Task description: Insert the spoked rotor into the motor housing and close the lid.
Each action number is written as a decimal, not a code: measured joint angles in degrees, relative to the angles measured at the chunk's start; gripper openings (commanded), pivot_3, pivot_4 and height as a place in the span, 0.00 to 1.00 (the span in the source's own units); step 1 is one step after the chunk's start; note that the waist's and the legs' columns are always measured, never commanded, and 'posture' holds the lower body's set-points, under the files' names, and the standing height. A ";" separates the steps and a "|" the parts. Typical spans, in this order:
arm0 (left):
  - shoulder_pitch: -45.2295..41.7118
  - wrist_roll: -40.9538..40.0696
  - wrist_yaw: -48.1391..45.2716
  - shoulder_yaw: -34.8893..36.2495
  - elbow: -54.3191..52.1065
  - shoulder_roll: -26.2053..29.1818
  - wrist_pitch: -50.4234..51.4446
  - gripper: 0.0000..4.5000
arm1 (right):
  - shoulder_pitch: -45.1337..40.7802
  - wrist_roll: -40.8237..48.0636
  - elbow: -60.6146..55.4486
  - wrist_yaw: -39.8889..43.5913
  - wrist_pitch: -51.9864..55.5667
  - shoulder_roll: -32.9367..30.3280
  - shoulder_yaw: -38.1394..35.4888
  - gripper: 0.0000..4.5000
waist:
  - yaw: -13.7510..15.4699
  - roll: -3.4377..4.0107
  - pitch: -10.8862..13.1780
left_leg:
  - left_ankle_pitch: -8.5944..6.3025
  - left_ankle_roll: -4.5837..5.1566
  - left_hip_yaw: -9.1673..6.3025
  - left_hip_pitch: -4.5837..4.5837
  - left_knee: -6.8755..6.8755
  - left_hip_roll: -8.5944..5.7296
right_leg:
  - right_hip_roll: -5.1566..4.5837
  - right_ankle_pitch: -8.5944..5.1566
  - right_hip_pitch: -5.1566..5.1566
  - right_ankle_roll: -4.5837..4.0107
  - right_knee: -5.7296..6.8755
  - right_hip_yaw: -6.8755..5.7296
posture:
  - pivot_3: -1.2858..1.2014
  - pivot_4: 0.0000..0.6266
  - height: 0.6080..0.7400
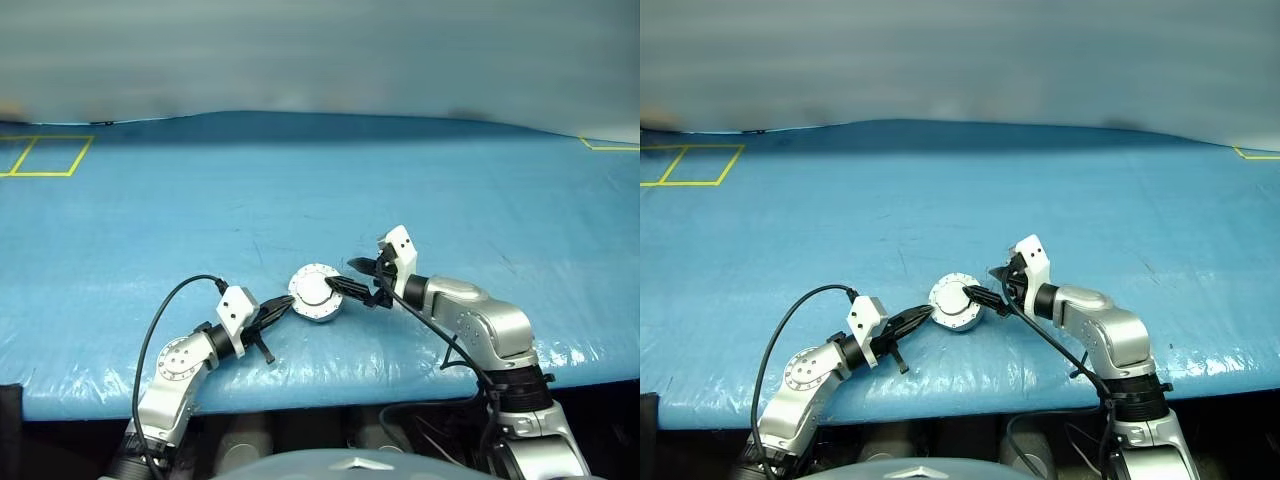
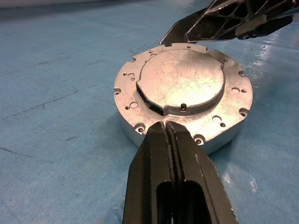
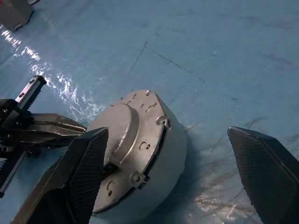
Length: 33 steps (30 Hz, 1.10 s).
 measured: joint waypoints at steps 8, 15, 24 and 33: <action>2.74 2.31 3.35 -3.23 -6.21 -0.90 3.23 0.00 | 1.60 8.44 -0.75 -4.53 12.53 2.51 -6.72 0.96 | -0.15 0.00 0.00 | -0.02 0.03 0.00 -0.11 -0.05 0.00 | 0.01 -0.01 0.01 0.01 -0.04 0.02 | 0.52 0.24 1.00; 3.93 5.77 6.56 -8.21 -8.43 -2.26 7.14 0.00 | 1.94 15.20 -1.06 -8.64 23.05 6.77 -10.28 0.87 | -0.44 0.02 0.03 | -0.01 0.03 -0.01 -0.28 -0.06 0.02 | 0.06 -0.12 -0.03 0.19 -0.01 0.04 | 0.52 0.24 1.00; 3.99 5.64 6.71 -8.33 -8.45 -1.81 7.63 0.00 | 0.95 18.81 0.69 -12.27 26.76 9.59 -14.32 0.61 | -0.49 0.13 0.17 | -0.01 0.03 -0.08 -0.52 -0.05 0.01 | 0.11 -0.09 -0.17 0.15 -0.01 0.01 | 0.52 0.24 1.00; 3.86 0.92 3.23 -8.07 -8.49 -2.19 6.18 0.00 | 0.82 19.03 0.71 -13.16 26.22 9.41 -14.19 0.61 | -0.50 0.14 0.19 | -0.01 0.04 -0.10 -0.55 -0.03 0.00 | 0.13 -0.10 -0.18 0.17 -0.01 0.00 | 0.52 0.24 1.00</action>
